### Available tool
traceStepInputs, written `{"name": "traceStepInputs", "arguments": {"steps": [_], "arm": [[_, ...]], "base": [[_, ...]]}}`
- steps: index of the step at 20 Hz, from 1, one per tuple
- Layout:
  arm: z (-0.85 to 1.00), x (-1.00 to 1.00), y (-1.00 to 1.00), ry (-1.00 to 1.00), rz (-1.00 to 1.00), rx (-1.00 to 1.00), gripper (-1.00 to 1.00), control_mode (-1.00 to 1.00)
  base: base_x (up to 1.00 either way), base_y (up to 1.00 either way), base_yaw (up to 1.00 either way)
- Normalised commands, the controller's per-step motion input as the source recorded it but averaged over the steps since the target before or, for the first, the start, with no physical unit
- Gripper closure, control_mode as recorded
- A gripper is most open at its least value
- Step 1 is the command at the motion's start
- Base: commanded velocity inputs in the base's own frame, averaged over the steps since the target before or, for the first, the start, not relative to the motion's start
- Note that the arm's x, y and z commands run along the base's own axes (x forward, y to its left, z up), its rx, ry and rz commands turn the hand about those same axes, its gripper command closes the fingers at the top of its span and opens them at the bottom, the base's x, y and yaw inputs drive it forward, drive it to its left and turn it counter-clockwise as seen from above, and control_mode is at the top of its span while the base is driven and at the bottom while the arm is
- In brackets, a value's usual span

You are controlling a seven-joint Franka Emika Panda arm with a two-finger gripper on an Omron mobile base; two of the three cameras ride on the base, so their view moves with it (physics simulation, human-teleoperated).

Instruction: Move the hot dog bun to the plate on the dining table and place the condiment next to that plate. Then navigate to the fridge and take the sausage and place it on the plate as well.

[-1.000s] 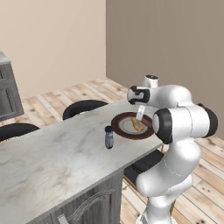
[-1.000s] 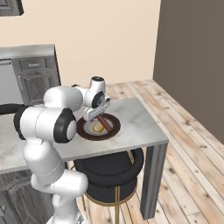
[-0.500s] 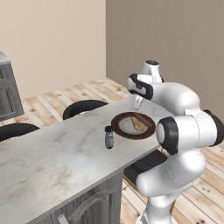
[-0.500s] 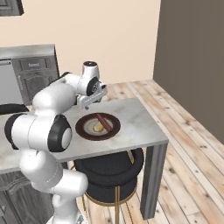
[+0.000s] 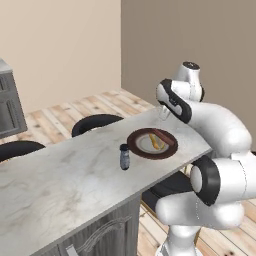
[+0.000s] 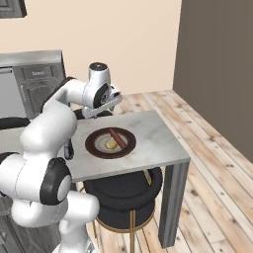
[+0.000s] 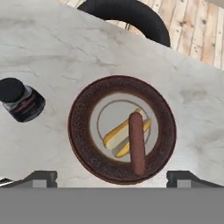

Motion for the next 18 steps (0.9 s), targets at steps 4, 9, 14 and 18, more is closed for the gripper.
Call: {"name": "traceStepInputs", "arguments": {"steps": [4,9,14,18], "arm": [[0.0,-0.71,0.0,-0.15,-0.34,0.11,-1.0,-1.0],[0.11,-0.75,0.0,-0.21,-0.38,0.13,-1.0,-1.0],[0.37,-0.77,-0.08,-0.29,-0.3,0.12,-1.0,-1.0],[0.53,-0.72,-0.16,-0.29,-0.22,0.12,-1.0,-1.0]], "base": [[0.0,0.0,0.0],[0.0,0.0,0.0],[0.0,0.0,0.0],[0.0,0.0,0.0]]}}
